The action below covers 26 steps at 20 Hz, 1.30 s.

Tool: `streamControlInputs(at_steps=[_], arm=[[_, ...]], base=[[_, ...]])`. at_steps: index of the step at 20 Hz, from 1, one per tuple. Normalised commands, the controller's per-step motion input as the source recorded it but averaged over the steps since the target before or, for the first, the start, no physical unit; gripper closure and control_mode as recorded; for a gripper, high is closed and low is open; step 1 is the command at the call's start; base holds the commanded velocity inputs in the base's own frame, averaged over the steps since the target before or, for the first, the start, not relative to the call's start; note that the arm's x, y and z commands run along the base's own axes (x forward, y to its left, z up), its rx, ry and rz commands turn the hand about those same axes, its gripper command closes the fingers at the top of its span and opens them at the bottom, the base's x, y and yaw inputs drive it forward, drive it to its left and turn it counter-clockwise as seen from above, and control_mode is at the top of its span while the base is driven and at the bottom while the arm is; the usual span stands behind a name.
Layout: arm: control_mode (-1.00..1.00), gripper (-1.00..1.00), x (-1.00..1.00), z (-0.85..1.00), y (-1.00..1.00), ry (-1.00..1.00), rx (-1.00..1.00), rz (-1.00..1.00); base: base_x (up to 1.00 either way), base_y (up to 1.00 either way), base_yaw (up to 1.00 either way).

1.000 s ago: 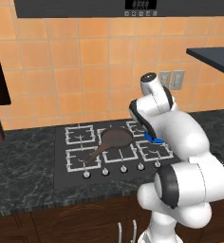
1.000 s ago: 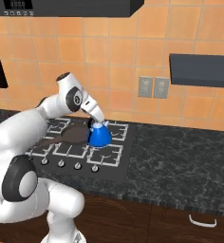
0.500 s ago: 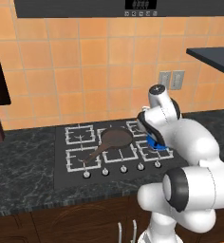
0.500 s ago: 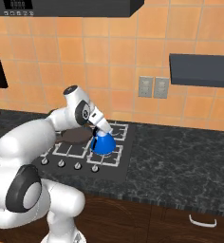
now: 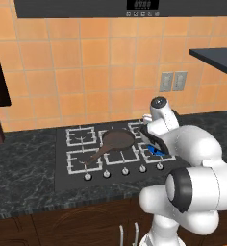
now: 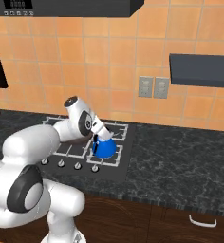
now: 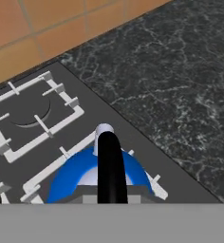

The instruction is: Pick the kettle from the counter and place it on a stove burner. Then turn the burner on.

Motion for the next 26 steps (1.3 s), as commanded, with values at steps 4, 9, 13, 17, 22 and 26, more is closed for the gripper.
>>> streamControlInputs(at_steps=[4,9,13,17,22,26], arm=[[-1.00,1.00,0.05,-0.07,0.00,-0.09,0.00,-0.01],[-1.00,1.00,0.37,0.00,0.02,-0.01,0.00,-0.09],[-1.00,1.00,0.24,-0.02,0.03,0.00,0.00,-0.05],[-1.00,-1.00,0.00,-0.02,0.08,0.00,0.00,0.00],[-1.00,-1.00,0.00,0.01,0.00,0.00,0.00,0.00],[-1.00,-1.00,0.00,0.55,0.00,-0.03,0.05,0.00]], base=[[0.00,0.00,0.00],[0.00,0.00,0.00],[0.00,0.00,0.00],[0.00,0.00,0.00],[0.00,0.00,0.00],[0.00,0.00,0.00]])
